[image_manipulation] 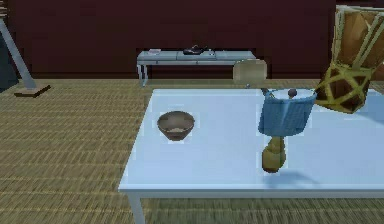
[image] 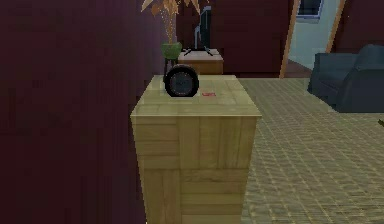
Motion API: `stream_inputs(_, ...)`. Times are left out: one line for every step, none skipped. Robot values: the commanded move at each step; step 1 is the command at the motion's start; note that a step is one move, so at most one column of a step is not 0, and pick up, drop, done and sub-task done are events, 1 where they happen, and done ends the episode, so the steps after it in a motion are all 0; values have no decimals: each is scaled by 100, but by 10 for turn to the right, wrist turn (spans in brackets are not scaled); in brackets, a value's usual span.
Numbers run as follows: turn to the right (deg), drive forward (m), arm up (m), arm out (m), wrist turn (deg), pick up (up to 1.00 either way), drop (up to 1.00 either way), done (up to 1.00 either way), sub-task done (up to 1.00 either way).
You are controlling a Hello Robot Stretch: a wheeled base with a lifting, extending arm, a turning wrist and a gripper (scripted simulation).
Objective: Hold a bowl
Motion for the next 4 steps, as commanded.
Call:
stream_inputs(0, 0, 50, 0, 0, 0, 0, 0, 0)
stream_inputs(0, 0, 38, 0, 0, 0, 0, 0, 0)
stream_inputs(0, 0, 0, 48, 0, 0, 0, 0, 0)
stream_inputs(0, 0, 0, 0, 450, 0, 0, 0, 0)
